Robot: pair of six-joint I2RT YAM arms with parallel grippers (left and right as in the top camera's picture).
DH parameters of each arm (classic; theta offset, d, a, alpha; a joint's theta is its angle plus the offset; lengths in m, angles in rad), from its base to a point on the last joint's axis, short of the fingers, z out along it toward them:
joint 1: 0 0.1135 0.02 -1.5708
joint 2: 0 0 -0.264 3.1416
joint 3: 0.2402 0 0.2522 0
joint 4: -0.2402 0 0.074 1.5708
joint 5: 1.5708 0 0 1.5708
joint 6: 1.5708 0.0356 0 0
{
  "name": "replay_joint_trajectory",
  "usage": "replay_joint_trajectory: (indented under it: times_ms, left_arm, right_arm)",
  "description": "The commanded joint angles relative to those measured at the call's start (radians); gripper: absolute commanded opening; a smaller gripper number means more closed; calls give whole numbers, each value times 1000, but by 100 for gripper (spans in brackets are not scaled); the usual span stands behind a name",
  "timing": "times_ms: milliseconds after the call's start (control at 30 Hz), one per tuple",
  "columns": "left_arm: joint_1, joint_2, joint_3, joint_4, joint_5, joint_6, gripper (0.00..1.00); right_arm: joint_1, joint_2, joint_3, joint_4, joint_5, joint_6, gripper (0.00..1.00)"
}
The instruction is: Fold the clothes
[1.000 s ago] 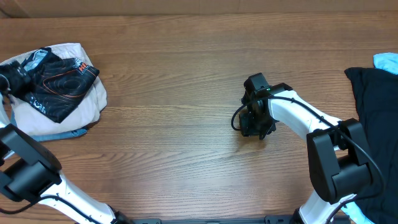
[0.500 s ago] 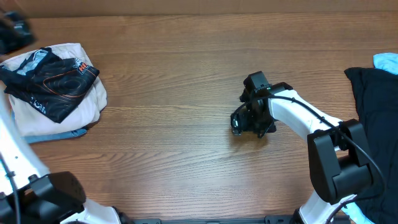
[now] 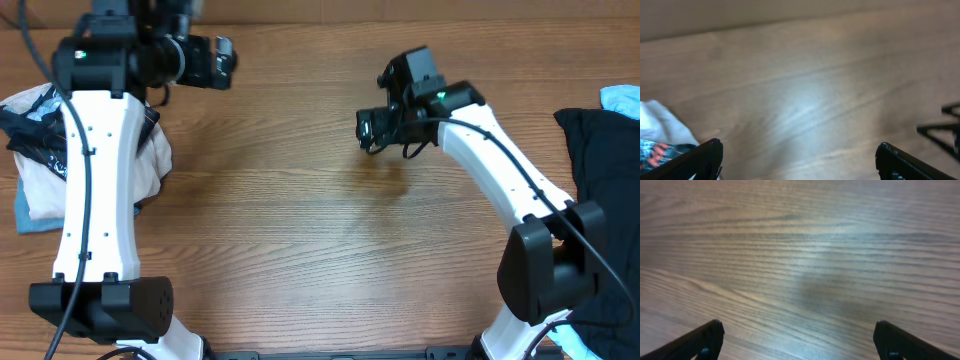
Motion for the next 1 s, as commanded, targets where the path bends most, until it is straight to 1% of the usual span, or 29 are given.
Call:
replay_joint_trajectory:
  times_ms: [0,133,167,300,567,633,767,900,967]
  left_arm:
    - [-18,9,3,-64,-40,20,100]
    - [-14,9,3,-167,-71,-16,100]
    - [-14,8,3,-229,-108,-46,100]
    - [-14,8,3,-384,-113,-71,100]
    - [-14,8,3,-539,-116,-111,100]
    - [-17,8,3,-568,-115,-111,100]
    - [-19,-33,-28,-568,-108,-111,100]
    - [-19,-141,-105,-563,-112,-107,100]
    - [-22,-216,-163,-536,-111,-107,100]
  right_arm:
    - [-21,-6,136,-109,31,-7,100]
    - [-38,-14,230,-213,32,-7,100]
    - [-45,-40,242,-220,32,2,100]
    - [-55,-109,242,-213,48,31,100]
    - [-56,-256,241,-262,142,94,100]
    - [-56,-283,241,-282,159,107,100]
    - [-56,-343,241,-345,161,111,100]
    - [-56,-423,217,-397,245,179,100]
    - [-52,-474,185,-398,245,183,100]
